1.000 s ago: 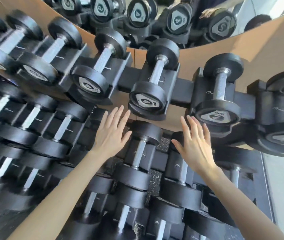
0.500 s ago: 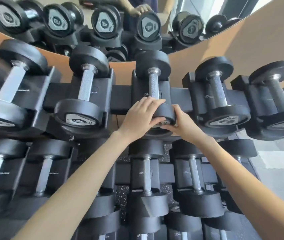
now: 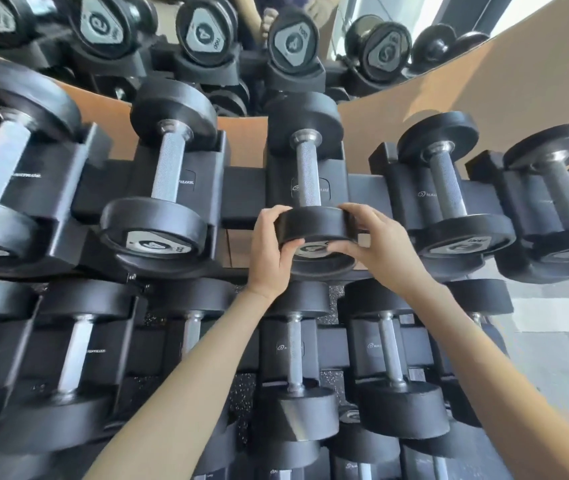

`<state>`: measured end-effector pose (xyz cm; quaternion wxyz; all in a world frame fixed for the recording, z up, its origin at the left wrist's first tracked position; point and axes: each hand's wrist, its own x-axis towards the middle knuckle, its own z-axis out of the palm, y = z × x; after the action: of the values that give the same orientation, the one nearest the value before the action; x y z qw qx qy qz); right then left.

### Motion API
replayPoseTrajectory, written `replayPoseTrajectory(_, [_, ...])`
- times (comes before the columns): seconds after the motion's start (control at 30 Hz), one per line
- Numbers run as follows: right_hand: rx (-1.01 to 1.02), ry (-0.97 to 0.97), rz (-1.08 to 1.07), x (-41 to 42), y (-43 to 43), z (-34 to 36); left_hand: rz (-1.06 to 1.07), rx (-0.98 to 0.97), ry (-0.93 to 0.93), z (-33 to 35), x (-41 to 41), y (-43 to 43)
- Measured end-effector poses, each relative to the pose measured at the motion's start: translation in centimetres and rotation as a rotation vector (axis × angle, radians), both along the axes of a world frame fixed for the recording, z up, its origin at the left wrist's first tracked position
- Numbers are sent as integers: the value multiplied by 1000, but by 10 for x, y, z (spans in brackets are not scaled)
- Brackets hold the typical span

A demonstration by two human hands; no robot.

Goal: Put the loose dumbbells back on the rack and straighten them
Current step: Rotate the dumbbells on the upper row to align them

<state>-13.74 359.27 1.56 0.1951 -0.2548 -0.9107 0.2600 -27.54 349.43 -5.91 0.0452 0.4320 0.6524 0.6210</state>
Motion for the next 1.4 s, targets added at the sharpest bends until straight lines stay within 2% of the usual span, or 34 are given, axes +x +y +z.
replayPoseTrajectory(0.07, [-355,233,13,10,4,-21,-45,-63,112,7,0,1])
replayPoseTrajectory(0.17, [-596,397,-4,14,1,-43,-96,-119,273,20,3,2])
replayPoseTrajectory(0.27, [-638,422,-59,10,-3,-50,-83,-157,433,33,7,8])
replayPoseTrajectory(0.33, [-632,407,-47,4,-3,-51,-4,-113,506,38,9,15])
replayPoseTrajectory(0.43, [-683,447,-34,-3,-5,-52,125,19,494,30,7,20])
replayPoseTrajectory(0.57, [-786,499,20,-2,-5,-55,149,85,464,20,0,20])
replayPoseTrajectory(0.67, [-717,423,24,-3,-4,-49,145,106,426,19,-2,19])
replayPoseTrajectory(0.77, [-505,325,22,-9,-8,-39,127,148,315,18,-6,13])
replayPoseTrajectory(0.87, [-240,176,-3,-19,-15,-25,146,182,142,11,-7,8])
replayPoseTrajectory(0.97, [162,-16,-46,-30,-21,-11,210,194,-77,-4,0,8])
replayPoseTrajectory(1.0, [228,-46,-50,-31,-22,-10,220,192,-132,-9,3,9])
replayPoseTrajectory(1.07, [143,-41,-48,-27,-20,-11,179,168,-166,-12,5,13])
replayPoseTrajectory(1.13, [-58,23,-61,-14,-14,-15,112,138,-109,-6,8,15])
replayPoseTrajectory(1.17, [-90,37,-77,-9,-11,-15,84,129,-80,-4,9,15])
replayPoseTrajectory(1.23, [-32,-23,-85,-9,-10,-9,59,118,-83,-1,8,14])
replayPoseTrajectory(1.3, [121,-119,-71,-20,-16,-4,64,113,-132,-5,3,8])
replayPoseTrajectory(1.37, [197,-119,-81,-31,-27,-1,47,95,-193,-9,-1,1])
replayPoseTrajectory(1.4, [172,-92,-91,-32,-31,-2,17,66,-211,-8,-2,-1])
